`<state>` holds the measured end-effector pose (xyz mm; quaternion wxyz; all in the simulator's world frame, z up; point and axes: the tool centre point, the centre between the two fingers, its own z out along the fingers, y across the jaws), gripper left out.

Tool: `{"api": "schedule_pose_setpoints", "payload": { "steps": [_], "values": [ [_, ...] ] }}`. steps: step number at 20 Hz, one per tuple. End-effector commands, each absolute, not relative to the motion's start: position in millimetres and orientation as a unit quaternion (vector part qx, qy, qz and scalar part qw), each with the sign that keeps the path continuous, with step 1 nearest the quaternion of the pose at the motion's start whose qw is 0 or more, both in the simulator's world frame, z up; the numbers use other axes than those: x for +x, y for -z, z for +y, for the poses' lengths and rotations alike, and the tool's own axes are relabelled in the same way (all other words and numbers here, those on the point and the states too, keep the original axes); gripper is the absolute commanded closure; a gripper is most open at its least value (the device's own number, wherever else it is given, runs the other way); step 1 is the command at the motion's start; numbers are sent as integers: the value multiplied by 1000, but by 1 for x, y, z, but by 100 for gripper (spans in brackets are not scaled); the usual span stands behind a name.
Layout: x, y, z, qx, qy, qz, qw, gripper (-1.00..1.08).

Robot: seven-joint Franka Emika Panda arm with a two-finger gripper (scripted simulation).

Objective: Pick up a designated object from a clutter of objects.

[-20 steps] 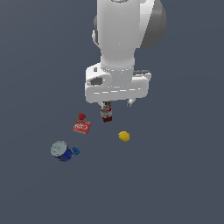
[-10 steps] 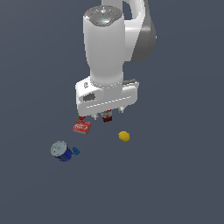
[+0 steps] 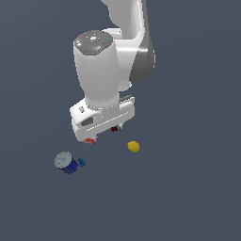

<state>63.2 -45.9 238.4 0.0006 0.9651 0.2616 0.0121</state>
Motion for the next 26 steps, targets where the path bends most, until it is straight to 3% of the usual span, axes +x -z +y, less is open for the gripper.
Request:
{"api": "schedule_pose_setpoints", "payload": {
  "steps": [1,26],
  "values": [
    [67,-230,-55,958,-11,287,1,-92],
    [93,-141,-144,854,-3,521,2,-92]
  ]
}}
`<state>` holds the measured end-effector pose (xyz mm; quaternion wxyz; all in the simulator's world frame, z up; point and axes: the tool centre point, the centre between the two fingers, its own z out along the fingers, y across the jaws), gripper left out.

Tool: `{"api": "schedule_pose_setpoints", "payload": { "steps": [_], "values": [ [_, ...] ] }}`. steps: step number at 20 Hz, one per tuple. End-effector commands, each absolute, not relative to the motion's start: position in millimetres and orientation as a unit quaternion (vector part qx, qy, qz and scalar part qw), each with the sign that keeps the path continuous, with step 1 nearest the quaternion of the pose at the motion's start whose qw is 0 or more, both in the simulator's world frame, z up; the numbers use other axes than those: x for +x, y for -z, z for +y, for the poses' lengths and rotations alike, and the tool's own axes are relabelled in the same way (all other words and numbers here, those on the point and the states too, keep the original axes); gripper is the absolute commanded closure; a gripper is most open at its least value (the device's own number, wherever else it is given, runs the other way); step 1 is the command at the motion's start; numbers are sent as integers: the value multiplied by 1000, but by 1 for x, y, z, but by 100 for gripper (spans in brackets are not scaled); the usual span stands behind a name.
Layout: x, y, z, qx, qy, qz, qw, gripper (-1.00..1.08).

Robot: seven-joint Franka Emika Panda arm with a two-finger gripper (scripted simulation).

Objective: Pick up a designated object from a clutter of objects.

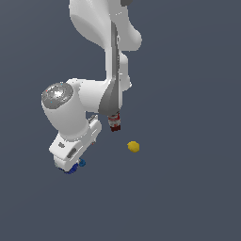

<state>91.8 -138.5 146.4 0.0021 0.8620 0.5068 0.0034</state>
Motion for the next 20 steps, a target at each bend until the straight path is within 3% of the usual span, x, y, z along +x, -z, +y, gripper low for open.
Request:
{"api": "schedule_pose_setpoints", "payload": {
  "steps": [1,20],
  "values": [
    [93,-137,-148,848,-3,529,2,-92],
    [94,-93,-188,783,0,622,0,-92]
  ]
}}
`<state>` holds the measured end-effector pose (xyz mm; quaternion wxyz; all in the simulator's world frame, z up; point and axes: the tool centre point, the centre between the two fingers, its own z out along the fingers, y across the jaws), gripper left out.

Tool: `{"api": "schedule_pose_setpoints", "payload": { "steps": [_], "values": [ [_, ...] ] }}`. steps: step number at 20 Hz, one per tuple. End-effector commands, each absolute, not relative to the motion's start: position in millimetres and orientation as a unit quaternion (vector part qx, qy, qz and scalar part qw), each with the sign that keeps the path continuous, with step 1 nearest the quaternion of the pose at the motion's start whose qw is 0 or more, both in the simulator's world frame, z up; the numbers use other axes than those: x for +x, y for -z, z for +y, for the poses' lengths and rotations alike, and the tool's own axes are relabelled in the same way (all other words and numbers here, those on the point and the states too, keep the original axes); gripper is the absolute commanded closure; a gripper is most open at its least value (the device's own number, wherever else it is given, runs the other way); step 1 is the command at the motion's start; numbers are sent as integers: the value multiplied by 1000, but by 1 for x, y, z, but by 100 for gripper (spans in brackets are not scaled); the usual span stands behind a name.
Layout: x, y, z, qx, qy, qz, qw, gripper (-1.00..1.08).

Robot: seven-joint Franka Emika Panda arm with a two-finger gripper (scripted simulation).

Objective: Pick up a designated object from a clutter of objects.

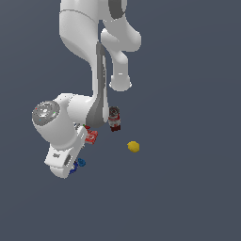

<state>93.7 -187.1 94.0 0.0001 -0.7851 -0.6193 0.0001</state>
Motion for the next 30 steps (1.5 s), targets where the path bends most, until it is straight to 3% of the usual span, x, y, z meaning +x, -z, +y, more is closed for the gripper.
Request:
{"api": "schedule_pose_setpoints", "payload": {
  "steps": [1,21,22,30],
  "values": [
    [94,-93,-188,-782,0,-623,0,-92],
    [94,-43,-188,-782,0,-623,0,-92],
    [94,-43,-188,-782,0,-623,0,108],
    [94,-43,-188,-782,0,-623,0,108]
  ]
}}
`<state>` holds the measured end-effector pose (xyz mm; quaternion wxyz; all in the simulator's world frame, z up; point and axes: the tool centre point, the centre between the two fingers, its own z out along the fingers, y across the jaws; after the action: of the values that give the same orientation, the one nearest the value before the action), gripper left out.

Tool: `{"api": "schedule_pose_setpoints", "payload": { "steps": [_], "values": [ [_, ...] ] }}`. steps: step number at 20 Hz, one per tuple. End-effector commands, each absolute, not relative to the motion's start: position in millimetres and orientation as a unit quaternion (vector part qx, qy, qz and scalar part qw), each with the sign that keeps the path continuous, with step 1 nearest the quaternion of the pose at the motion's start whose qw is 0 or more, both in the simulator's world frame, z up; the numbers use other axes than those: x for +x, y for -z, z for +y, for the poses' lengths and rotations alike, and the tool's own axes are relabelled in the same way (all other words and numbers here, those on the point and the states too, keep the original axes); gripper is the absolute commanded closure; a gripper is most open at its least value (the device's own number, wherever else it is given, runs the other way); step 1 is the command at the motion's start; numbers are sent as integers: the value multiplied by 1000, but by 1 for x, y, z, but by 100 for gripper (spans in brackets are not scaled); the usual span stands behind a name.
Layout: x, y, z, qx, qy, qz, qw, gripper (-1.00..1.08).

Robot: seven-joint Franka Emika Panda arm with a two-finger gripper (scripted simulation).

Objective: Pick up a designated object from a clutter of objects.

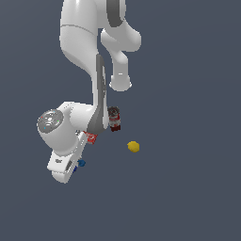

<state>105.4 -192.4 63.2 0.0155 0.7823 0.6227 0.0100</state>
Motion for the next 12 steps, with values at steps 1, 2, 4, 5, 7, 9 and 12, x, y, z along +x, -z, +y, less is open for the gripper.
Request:
{"api": "schedule_pose_setpoints", "payload": {
  "steps": [1,2,4,5,7,9,12],
  "values": [
    [94,-43,-188,782,0,623,0,108],
    [107,-64,-189,781,-11,625,15,108],
    [106,-65,-188,781,-11,625,15,108],
    [106,-66,-188,781,-11,625,15,108],
    [105,-69,-185,781,-11,625,15,108],
    [104,-75,-181,781,-11,625,15,108],
    [102,-86,-174,781,-11,624,14,108]
  ]
}}
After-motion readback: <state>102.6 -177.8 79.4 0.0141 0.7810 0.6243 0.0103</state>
